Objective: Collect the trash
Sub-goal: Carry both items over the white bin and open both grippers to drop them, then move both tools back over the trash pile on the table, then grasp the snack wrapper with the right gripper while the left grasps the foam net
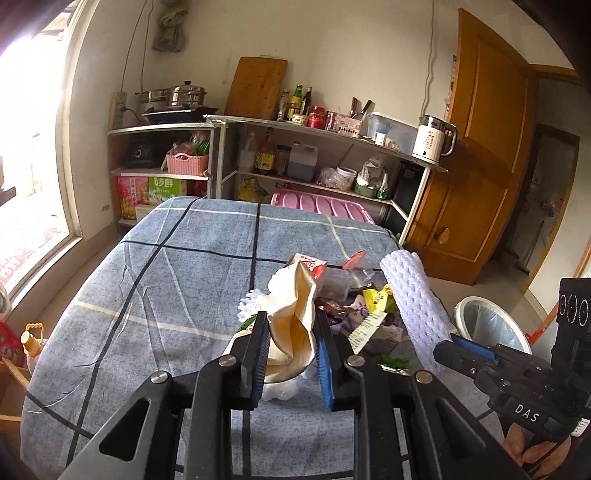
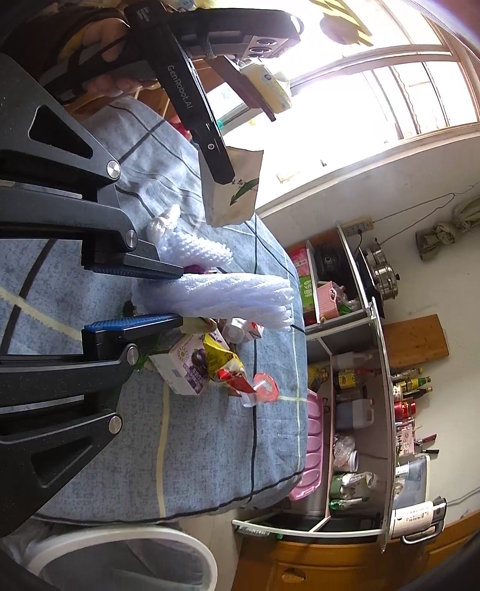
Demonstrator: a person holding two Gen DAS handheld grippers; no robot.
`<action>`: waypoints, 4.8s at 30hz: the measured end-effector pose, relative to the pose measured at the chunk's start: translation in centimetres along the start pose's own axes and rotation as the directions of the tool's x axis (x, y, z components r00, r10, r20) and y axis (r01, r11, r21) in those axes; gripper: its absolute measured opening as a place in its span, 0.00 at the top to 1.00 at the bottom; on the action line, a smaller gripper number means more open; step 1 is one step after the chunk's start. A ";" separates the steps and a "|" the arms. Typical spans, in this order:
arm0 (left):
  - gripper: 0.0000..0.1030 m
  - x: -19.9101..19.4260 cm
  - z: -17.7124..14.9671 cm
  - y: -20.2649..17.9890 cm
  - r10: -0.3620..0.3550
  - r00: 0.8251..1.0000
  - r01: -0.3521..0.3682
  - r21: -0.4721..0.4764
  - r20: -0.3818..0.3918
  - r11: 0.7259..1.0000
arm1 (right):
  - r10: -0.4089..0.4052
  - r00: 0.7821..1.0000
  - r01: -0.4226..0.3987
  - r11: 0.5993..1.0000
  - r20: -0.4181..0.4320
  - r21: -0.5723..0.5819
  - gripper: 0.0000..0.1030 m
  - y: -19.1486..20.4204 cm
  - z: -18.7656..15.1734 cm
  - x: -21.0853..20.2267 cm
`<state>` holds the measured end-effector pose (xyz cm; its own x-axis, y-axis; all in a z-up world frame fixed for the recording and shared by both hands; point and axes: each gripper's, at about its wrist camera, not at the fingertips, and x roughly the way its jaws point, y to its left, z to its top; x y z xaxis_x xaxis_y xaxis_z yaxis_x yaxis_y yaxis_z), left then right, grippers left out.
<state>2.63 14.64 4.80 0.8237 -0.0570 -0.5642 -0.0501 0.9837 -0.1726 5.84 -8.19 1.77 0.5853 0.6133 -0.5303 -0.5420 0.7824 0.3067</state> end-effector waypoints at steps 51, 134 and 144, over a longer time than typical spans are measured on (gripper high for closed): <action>0.53 14.5 -4.0 -31.7 -0.393 0.855 0.482 0.237 -0.340 0.844 | -0.554 0.815 0.580 0.779 -0.172 0.239 0.74 -23.5 -5.6 -12.7; 0.60 12.6 -1.2 3.7 -0.050 0.972 0.001 -0.211 -0.228 0.978 | -0.109 0.990 0.116 0.991 -0.092 0.065 0.74 -5.2 5.3 8.5; 0.73 12.1 -1.3 3.8 -0.034 0.977 -0.013 -0.217 -0.211 0.976 | -0.113 0.991 0.117 0.991 -0.066 0.069 0.85 -5.2 5.1 7.8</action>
<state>11.70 17.50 -3.78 0.6869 -0.1249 -0.7159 -0.1824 0.9239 -0.3362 16.31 -6.92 0.10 0.6015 0.5127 -0.6126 -0.4265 0.8546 0.2963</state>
